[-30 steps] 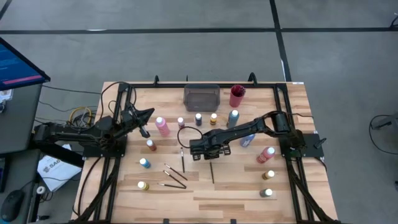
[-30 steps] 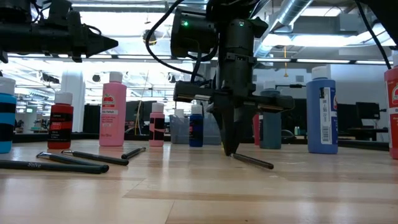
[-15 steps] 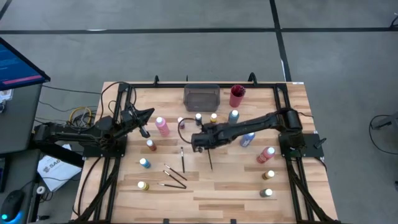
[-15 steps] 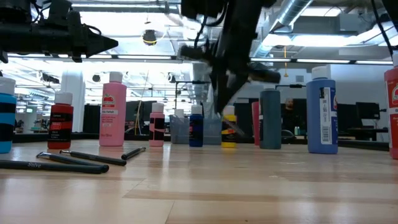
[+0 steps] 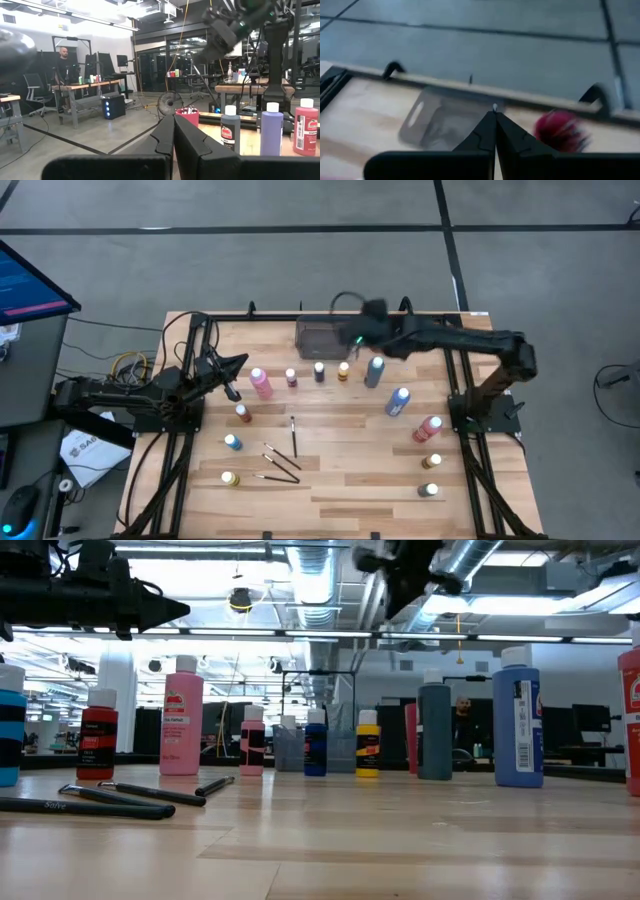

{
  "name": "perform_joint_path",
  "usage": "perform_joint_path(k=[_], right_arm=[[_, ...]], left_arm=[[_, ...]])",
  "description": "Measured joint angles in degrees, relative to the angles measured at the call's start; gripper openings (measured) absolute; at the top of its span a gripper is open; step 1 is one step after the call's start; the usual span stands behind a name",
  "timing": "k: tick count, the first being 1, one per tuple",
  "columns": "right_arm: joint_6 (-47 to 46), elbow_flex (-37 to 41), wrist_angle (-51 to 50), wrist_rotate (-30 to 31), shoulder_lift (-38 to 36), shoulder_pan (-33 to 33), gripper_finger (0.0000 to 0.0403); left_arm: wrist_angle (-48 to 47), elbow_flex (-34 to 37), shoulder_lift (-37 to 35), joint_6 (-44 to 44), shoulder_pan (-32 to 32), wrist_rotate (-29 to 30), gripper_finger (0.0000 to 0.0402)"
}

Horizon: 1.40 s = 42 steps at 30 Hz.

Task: Pick & Place Paint Supplies
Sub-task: Put the black paintbrush into the red cup

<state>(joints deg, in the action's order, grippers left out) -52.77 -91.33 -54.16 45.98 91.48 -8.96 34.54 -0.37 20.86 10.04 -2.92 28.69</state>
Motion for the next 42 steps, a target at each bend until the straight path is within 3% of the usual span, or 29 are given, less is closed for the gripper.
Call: perform_joint_path(k=[11,19,29,37,42], right_arm=[[20.30,1.88,2.53,1.07,-6.16,-14.00,0.0000],[29.73,20.96,28.17,-5.73,-11.07,-19.06,0.0000],[34.66,45.55,61.16,-8.71,-15.10,-20.38,0.0000],[34.03,48.76,62.51,-8.67,-14.69,-19.01,0.0001],[36.34,48.76,62.06,-8.57,-16.25,-17.56,0.0038]], left_arm=[[0.01,0.01,-0.01,0.06,0.00,0.00,0.0003],[0.01,-0.01,0.00,0.37,0.00,0.00,0.0003],[0.01,-0.01,0.00,0.37,0.00,0.01,0.0003],[0.01,0.01,-0.02,0.37,0.00,0.02,0.0003],[0.05,-0.02,-0.02,0.37,0.00,0.02,0.0003]])
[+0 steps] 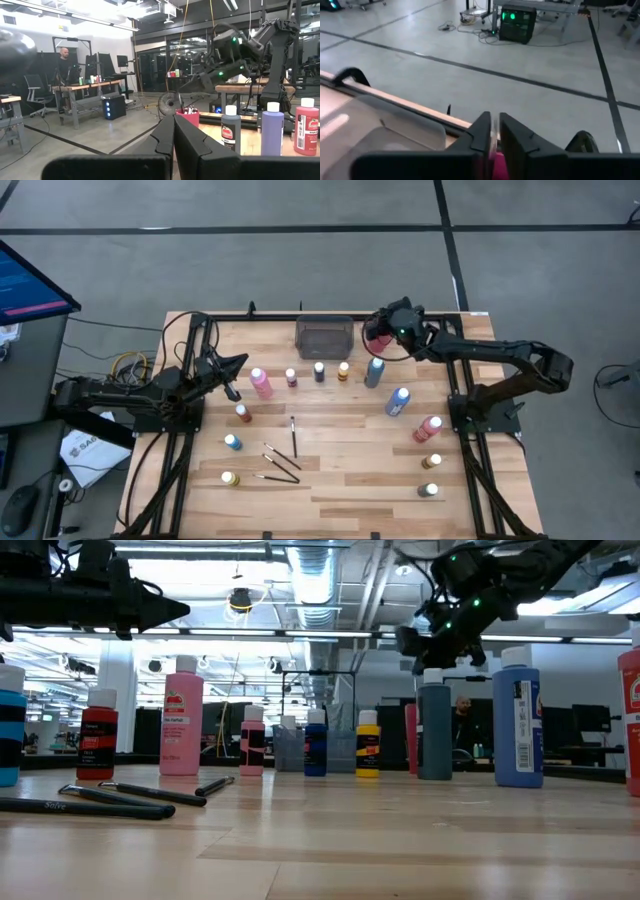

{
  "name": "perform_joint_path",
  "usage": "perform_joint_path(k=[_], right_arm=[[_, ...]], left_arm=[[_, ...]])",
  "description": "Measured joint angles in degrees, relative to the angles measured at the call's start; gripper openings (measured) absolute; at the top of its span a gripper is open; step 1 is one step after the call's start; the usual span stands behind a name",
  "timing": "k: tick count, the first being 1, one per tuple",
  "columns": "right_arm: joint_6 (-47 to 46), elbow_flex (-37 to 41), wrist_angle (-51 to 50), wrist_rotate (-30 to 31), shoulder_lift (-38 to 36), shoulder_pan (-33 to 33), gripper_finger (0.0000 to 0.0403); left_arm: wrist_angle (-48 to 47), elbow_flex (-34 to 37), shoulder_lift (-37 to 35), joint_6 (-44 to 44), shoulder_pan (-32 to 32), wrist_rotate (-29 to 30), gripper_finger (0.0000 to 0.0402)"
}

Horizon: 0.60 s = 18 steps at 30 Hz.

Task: Pick & Place Paint Supplies
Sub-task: Put the black paintbrush into the red cup

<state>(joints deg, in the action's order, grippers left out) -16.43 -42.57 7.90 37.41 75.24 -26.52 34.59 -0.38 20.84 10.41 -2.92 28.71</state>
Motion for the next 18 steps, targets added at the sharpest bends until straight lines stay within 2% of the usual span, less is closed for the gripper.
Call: perform_joint_path(k=[7,11,14,18], right_arm=[[-0.50,-0.11,-2.72,-0.28,-5.61,1.53,0.0133],[-6.45,-3.65,-3.34,-5.33,-7.06,5.16,0.0171],[-9.49,-9.47,-7.59,-7.14,-4.03,9.73,0.0179],[-13.37,-21.02,-20.52,-7.40,4.98,16.04,0.0170]], left_arm=[[0.02,0.02,0.01,0.00,0.00,0.00,0.0003],[0.04,0.02,0.00,-0.24,0.00,0.00,0.0003],[0.04,0.01,0.02,-0.28,-0.01,0.00,0.0003],[0.05,0.00,0.01,-0.35,0.00,0.00,0.0003]])
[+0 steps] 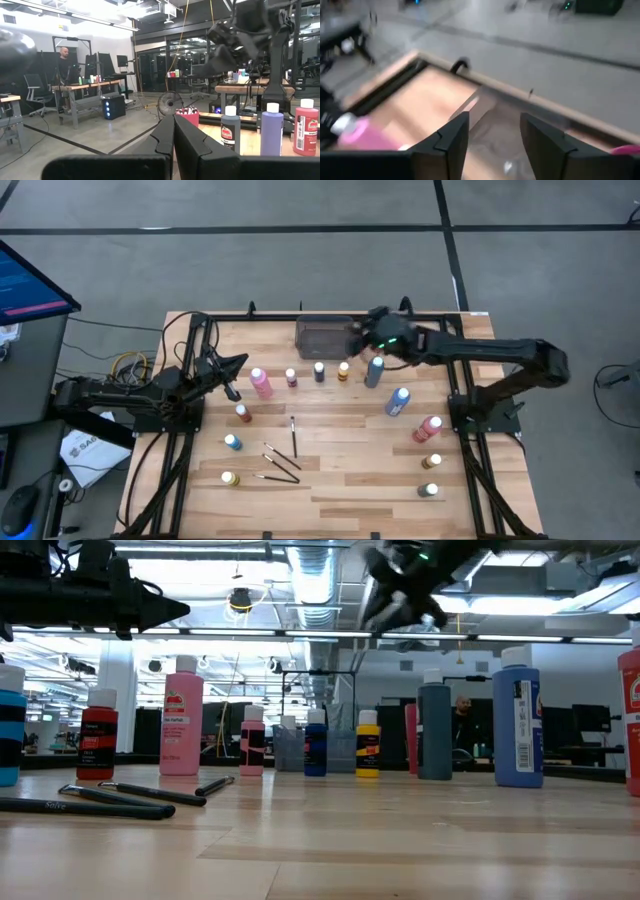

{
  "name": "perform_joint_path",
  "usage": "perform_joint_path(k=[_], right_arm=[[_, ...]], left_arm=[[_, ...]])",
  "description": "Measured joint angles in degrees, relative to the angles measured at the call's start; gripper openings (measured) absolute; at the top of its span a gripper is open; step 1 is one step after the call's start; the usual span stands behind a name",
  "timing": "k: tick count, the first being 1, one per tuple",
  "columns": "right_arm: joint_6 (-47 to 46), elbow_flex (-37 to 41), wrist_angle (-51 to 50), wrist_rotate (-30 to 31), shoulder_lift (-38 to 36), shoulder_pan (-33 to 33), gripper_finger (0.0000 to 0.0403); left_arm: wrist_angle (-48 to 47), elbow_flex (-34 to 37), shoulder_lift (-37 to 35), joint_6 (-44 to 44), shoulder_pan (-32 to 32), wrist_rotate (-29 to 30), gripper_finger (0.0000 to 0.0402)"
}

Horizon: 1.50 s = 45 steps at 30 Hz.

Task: Pick & Place Paint Supplies
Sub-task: Put the black paintbrush into the red cup

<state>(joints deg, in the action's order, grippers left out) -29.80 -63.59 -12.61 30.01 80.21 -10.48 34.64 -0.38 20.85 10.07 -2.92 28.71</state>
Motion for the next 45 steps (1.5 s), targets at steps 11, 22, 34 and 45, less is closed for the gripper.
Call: perform_joint_path(k=[11,22,34,45], right_arm=[[-16.04,-33.61,-29.68,-0.15,30.18,10.74,0.0172],[-20.50,-53.99,-36.04,-6.00,49.13,14.15,0.0241],[-25.81,-57.95,-35.43,-12.41,60.85,16.46,0.0218],[-28.76,-57.93,-34.54,-12.82,62.65,17.08,0.0228]], left_arm=[[-0.01,0.02,0.02,-0.02,-0.02,0.00,0.0003],[-0.01,0.00,-0.01,-0.02,-0.02,0.00,0.0003],[-0.08,0.01,0.02,0.12,-0.01,0.00,0.0003],[-0.07,0.00,0.28,0.13,-0.02,0.00,0.0003]])
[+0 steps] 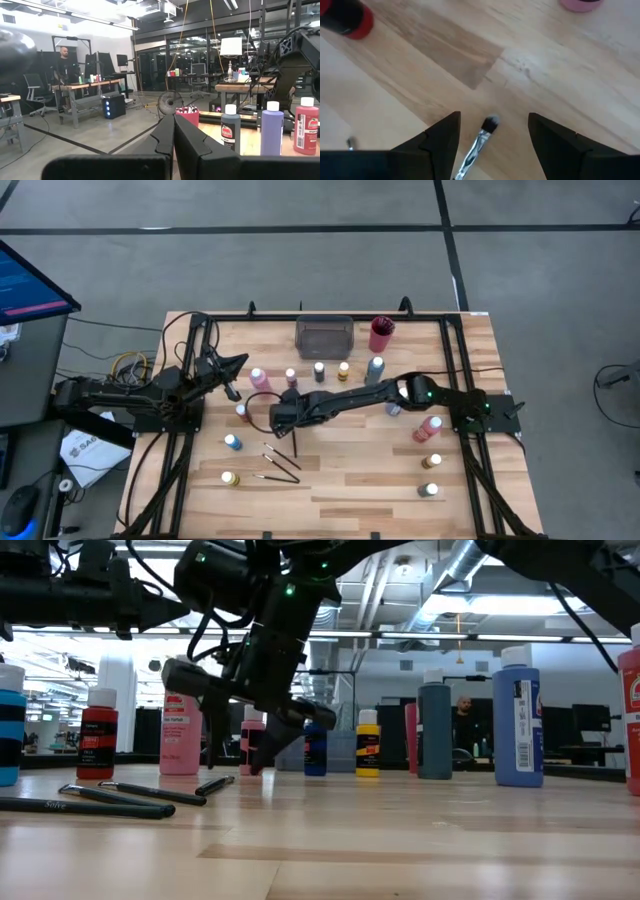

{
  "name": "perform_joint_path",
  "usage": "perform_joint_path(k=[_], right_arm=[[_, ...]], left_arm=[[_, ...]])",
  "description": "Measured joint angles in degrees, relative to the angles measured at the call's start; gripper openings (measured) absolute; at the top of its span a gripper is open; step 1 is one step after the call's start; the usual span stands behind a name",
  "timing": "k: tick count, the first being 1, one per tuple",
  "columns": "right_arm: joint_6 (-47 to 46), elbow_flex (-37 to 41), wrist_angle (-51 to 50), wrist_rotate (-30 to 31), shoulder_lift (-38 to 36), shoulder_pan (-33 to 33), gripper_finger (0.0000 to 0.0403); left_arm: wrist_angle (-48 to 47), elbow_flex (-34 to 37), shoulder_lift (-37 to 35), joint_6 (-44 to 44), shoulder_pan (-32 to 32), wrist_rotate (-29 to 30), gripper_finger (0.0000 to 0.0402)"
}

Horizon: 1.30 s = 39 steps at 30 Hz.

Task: Pick & Place Paint Supplies
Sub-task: Put the black paintbrush into the red cup

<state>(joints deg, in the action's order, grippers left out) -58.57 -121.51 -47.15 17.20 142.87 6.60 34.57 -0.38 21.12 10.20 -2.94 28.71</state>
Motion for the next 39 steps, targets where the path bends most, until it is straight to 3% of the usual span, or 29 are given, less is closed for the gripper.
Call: perform_joint_path(k=[11,21,30,39], right_arm=[[-1.54,-0.04,1.29,-1.25,2.25,0.18,0.0214],[-0.12,0.04,-2.27,-2.34,2.49,0.22,0.0080],[-0.39,0.08,-4.07,-3.50,2.45,0.34,0.0009],[2.42,-4.80,-11.73,-5.63,2.43,-0.24,0.0001]], left_arm=[[0.02,0.01,-0.02,0.00,0.02,-0.02,0.0003],[0.02,0.01,0.00,-0.01,0.01,-0.02,0.0003],[0.02,0.02,0.00,-0.02,0.02,-0.02,0.0003],[0.02,0.01,-0.01,-0.02,0.02,-0.02,0.0003]])
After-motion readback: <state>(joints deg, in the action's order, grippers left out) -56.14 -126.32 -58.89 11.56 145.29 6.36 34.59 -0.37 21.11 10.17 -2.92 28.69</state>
